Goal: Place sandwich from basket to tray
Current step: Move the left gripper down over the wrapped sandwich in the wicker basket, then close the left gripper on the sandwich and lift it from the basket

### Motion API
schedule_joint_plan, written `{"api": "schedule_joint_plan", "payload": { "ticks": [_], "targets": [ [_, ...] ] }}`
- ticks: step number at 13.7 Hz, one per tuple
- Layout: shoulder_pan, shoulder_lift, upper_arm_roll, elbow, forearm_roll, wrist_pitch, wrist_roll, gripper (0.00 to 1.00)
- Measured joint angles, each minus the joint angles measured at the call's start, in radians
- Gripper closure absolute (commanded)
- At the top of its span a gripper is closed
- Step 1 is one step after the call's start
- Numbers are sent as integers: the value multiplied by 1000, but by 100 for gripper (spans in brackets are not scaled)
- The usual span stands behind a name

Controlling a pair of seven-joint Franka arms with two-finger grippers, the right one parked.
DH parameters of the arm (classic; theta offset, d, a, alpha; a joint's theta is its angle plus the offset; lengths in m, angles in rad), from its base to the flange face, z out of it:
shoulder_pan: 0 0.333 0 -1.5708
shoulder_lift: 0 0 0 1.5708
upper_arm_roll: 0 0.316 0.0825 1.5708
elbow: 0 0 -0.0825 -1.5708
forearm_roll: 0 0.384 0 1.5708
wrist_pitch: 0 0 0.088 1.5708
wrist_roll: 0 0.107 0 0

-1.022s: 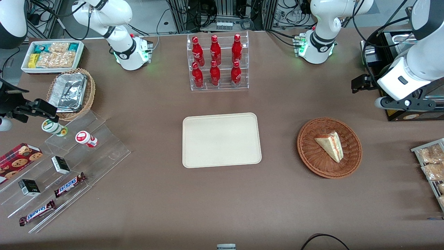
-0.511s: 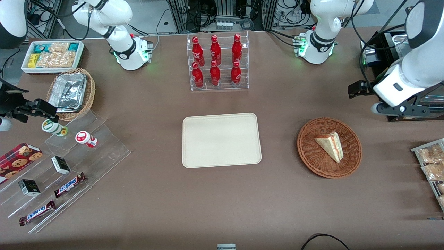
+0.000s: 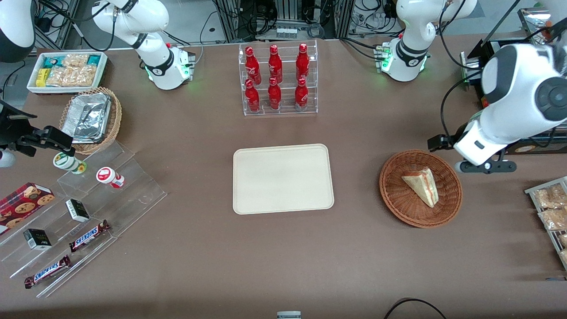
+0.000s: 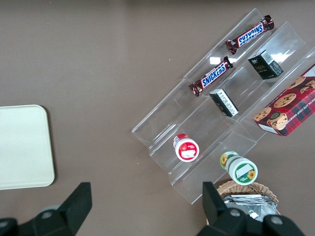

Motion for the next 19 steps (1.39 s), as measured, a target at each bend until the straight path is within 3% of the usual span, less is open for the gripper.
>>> {"api": "schedule_joint_plan", "payload": {
  "ticks": [6,14,19],
  "targets": [
    [11,90,3,-55,0,173,-206,0],
    [10,127,3,-139,5,401,-685,0],
    [10,173,3,-175,72,428,-733,0]
  ]
}}
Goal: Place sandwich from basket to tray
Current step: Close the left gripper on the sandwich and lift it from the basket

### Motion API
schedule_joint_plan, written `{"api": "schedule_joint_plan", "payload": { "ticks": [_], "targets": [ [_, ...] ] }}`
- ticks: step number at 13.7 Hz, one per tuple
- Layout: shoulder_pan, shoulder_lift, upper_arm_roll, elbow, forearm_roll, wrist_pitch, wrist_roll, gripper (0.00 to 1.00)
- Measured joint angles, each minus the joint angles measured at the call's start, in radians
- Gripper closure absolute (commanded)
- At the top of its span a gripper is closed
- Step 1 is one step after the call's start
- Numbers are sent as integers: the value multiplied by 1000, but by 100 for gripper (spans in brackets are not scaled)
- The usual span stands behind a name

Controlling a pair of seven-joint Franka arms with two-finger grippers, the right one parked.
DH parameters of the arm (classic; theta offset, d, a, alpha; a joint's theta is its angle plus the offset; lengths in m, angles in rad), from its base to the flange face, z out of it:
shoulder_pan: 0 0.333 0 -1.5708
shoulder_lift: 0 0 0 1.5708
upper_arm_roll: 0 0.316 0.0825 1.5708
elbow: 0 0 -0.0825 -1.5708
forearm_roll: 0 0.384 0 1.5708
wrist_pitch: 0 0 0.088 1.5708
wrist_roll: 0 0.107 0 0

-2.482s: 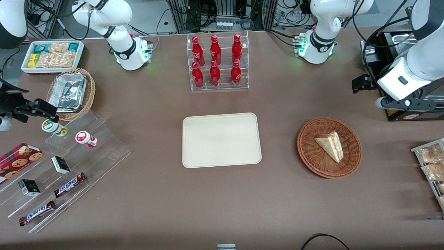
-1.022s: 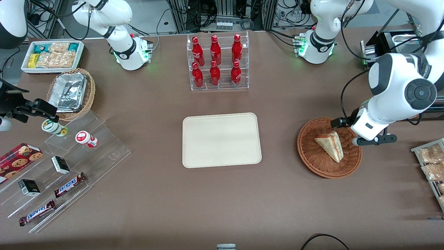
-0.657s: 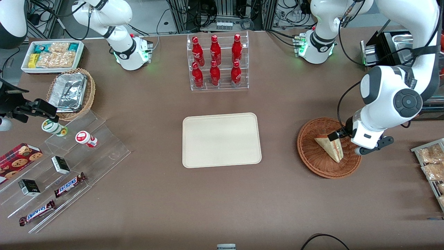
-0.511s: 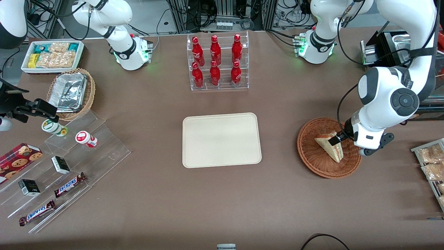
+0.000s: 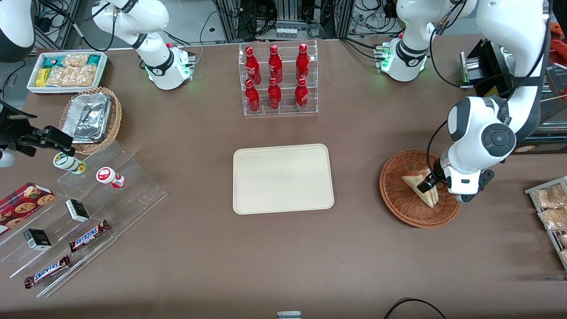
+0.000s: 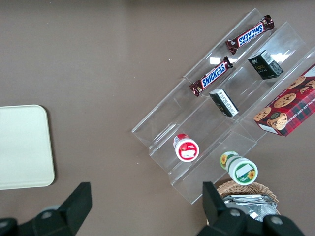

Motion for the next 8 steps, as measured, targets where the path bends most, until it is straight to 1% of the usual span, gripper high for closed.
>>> {"api": "schedule_joint_plan", "payload": {
  "ticks": [2,6,7,8],
  "targets": [
    [0,4,0,-19,3,33,-1,0],
    [0,16,1,-96,3,161,-5,0],
    [0,21,1,-107,3,176,-5,5],
    [1,25,1,-112,3,183,-6,26]
  ]
}}
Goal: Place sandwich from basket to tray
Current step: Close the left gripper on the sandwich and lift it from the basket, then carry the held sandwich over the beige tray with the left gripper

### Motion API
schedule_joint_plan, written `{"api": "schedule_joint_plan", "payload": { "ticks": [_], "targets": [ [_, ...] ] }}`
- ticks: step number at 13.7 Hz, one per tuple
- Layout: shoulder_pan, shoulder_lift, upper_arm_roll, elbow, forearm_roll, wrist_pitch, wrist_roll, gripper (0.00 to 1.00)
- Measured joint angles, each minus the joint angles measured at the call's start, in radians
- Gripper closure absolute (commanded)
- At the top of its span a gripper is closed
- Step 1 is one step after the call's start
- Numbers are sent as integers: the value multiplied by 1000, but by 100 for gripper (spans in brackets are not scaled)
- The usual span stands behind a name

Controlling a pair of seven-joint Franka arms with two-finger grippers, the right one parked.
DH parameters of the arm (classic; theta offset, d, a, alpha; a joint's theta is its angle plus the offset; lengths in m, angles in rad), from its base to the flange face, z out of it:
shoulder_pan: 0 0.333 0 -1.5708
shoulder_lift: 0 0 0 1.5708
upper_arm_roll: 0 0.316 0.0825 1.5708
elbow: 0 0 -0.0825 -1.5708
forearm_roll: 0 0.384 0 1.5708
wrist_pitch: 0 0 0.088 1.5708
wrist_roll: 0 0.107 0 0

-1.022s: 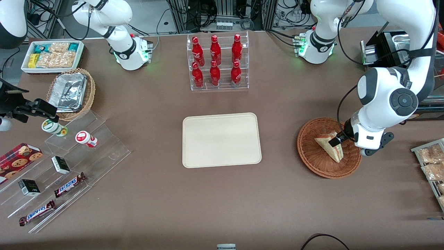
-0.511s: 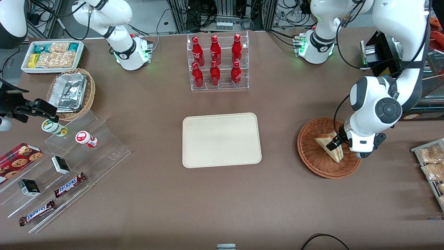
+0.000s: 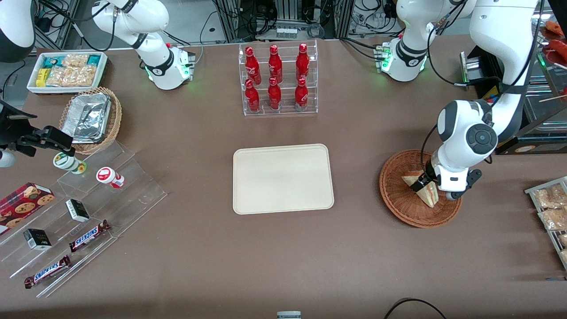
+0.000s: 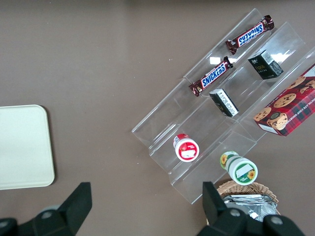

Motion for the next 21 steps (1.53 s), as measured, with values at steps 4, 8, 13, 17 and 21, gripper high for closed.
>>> {"api": "schedule_joint_plan", "payload": {
  "ticks": [4,8,13,17,21],
  "targets": [
    [12,6,1,-1,3,2,0,100],
    [13,1,-2,8,71,-50,4,100],
    [5,-30,-55,138,79,-264,50,100],
    [-15,-31,-166,260,27,-373,51,100],
    [-75,-11,-249,282,17,-388,63,100]
  ]
}}
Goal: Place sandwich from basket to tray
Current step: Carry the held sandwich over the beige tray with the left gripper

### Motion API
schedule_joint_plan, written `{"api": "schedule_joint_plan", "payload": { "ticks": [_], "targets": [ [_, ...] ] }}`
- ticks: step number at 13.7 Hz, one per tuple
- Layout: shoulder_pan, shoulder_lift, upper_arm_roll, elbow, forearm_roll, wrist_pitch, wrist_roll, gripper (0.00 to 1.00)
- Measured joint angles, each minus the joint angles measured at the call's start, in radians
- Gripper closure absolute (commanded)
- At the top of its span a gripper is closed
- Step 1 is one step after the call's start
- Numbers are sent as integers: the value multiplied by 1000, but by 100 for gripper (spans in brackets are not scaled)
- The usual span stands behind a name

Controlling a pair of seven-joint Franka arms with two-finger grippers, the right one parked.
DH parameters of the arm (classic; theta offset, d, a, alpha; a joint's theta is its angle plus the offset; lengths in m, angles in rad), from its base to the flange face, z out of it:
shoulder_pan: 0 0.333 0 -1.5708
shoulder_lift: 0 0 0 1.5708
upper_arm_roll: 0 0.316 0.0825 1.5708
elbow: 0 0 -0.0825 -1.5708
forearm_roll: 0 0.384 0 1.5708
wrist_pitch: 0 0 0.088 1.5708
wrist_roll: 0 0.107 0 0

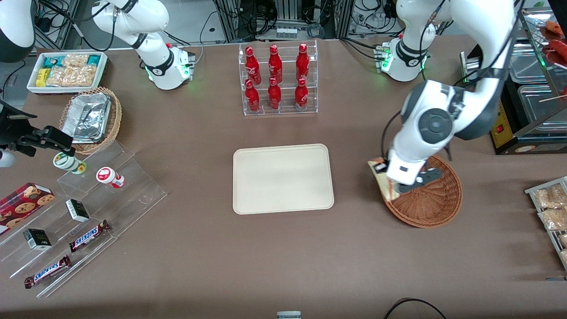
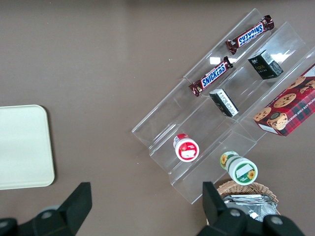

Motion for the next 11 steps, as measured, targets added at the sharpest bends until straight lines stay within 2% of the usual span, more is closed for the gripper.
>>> {"api": "schedule_joint_plan", "payload": {
  "ticks": [7,11],
  "targets": [
    [-201,215,-6,208,0,-1,37,100],
    [-303,303,-6,297,0,-2,-3,100]
  ]
}}
